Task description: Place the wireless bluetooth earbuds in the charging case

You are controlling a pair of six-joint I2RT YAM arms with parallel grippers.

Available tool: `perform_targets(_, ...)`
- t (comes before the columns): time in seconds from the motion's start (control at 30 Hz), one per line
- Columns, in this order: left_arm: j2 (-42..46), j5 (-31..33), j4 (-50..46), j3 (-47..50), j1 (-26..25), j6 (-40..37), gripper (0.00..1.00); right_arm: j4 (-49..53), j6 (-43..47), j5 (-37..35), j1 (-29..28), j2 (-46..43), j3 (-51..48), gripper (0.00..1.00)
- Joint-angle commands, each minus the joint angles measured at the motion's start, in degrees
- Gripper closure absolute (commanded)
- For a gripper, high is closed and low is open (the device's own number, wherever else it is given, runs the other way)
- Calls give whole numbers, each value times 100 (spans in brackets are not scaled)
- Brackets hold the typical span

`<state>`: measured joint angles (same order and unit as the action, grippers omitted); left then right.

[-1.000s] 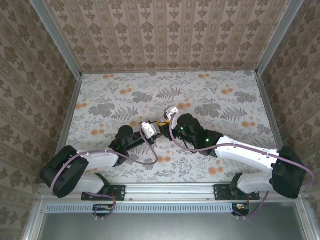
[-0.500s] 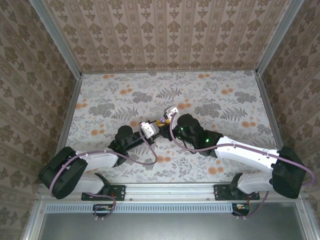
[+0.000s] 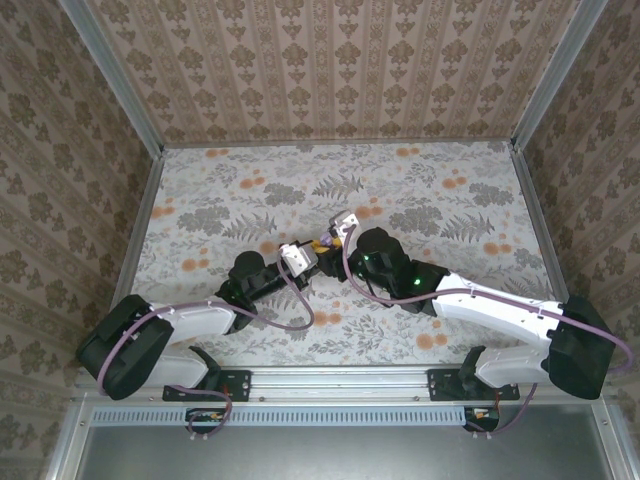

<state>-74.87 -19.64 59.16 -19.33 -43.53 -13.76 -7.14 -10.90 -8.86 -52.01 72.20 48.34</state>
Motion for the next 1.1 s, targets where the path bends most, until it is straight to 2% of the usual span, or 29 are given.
perform_targets(0.0, 123, -164, 228, -129, -59, 9, 99, -24, -105, -267, 66, -145, -26, 50)
perform_targets(0.5, 96, -86, 237, -119, -63, 14, 98, -76, -212, -190, 129, -286, -35, 42)
perform_targets(0.73, -4, 317, 175, -40, -51, 134, 98, 213, -764, 383, 545, -312, -44, 43)
perform_targets(0.87, -58, 433, 160, -27, -42, 205, 99, 668, -974, 663, 796, -337, 51, 43)
perform_targets(1.07, -54, 513, -26, -27, -37, 276, 99, 2409, -1421, 922, 1471, -351, 495, 45)
